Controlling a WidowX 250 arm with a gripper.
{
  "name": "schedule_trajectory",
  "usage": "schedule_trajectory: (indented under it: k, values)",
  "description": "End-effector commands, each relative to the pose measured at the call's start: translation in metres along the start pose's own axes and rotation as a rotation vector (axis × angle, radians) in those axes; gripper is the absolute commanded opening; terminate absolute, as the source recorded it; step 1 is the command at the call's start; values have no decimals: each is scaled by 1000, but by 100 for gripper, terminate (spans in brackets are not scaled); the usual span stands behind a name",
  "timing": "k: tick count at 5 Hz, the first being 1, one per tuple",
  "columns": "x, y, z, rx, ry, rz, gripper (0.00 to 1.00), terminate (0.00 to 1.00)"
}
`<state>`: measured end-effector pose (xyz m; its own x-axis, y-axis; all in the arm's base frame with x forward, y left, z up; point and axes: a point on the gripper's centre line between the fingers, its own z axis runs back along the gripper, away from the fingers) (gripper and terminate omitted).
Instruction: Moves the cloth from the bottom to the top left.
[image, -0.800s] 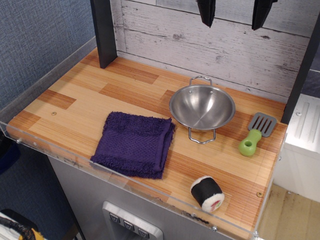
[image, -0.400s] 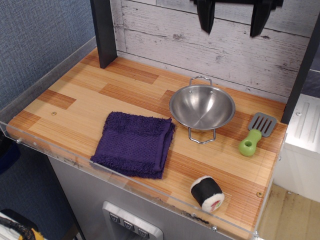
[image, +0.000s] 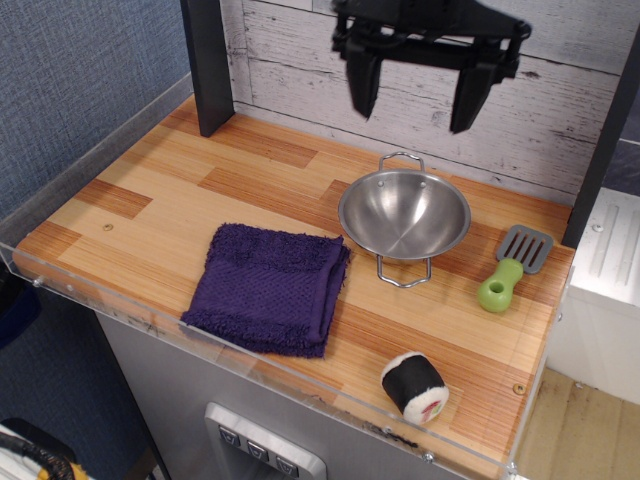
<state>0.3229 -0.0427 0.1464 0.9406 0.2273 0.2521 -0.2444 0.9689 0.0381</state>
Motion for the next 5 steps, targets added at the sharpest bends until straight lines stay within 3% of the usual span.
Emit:
schedule_trajectory:
  k: [1,2,4,5]
  values:
    - [-36,33,4,-46,-111,85,100,0]
    - [-55,52,-11,-15,-87,89,100,0]
    - [-66,76,-41,33,-15,92,100,0]
    - [-70,81,-65,15,38,82,100,0]
